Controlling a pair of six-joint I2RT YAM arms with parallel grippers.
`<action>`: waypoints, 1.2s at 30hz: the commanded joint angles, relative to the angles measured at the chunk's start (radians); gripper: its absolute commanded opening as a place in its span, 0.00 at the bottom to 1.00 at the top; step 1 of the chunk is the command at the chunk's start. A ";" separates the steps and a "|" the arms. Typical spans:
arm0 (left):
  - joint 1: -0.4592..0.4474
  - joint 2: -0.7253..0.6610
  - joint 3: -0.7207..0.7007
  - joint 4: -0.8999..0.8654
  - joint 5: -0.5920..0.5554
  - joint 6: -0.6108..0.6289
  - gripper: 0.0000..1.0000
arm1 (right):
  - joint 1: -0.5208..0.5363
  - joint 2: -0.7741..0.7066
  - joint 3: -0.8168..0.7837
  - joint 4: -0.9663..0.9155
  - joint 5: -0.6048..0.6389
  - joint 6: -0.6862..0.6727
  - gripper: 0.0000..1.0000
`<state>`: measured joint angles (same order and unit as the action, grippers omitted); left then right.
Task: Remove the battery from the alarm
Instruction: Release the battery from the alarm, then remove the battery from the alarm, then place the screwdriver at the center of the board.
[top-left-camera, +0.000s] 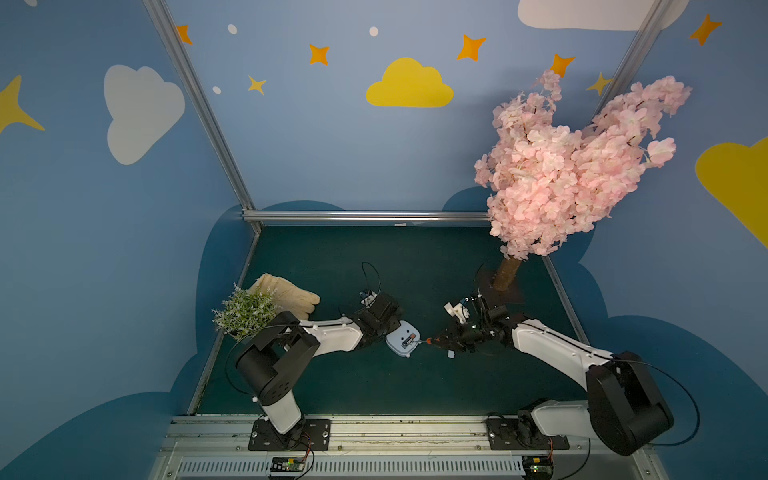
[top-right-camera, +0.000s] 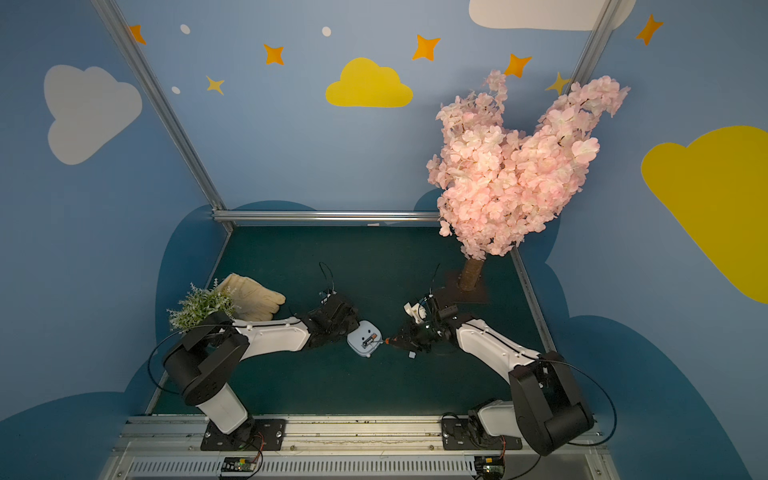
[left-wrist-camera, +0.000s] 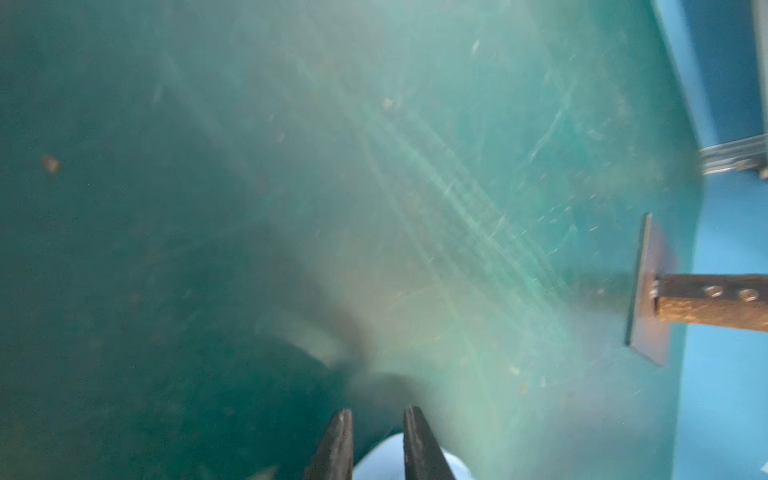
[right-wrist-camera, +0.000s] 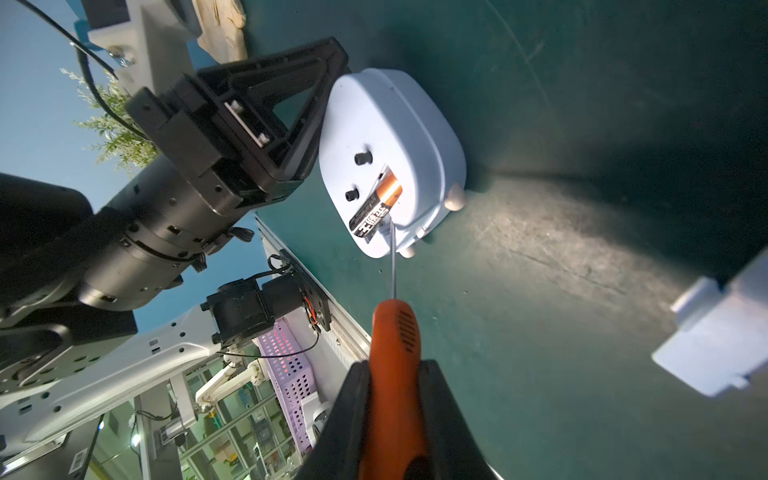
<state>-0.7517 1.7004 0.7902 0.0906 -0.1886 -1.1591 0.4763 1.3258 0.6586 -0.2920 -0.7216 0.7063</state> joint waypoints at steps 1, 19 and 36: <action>-0.057 -0.008 -0.042 -0.236 0.160 0.025 0.25 | -0.004 -0.041 -0.025 0.055 0.114 0.044 0.00; -0.182 -0.304 0.054 -0.489 0.057 0.187 0.41 | -0.004 -0.099 -0.033 0.192 0.105 0.150 0.00; -0.135 -0.053 0.323 -0.653 -0.034 0.382 0.52 | -0.001 -0.019 0.009 0.224 0.078 0.131 0.00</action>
<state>-0.8909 1.6089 1.0706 -0.4946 -0.2024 -0.8558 0.4740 1.2980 0.6308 -0.1112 -0.6186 0.8490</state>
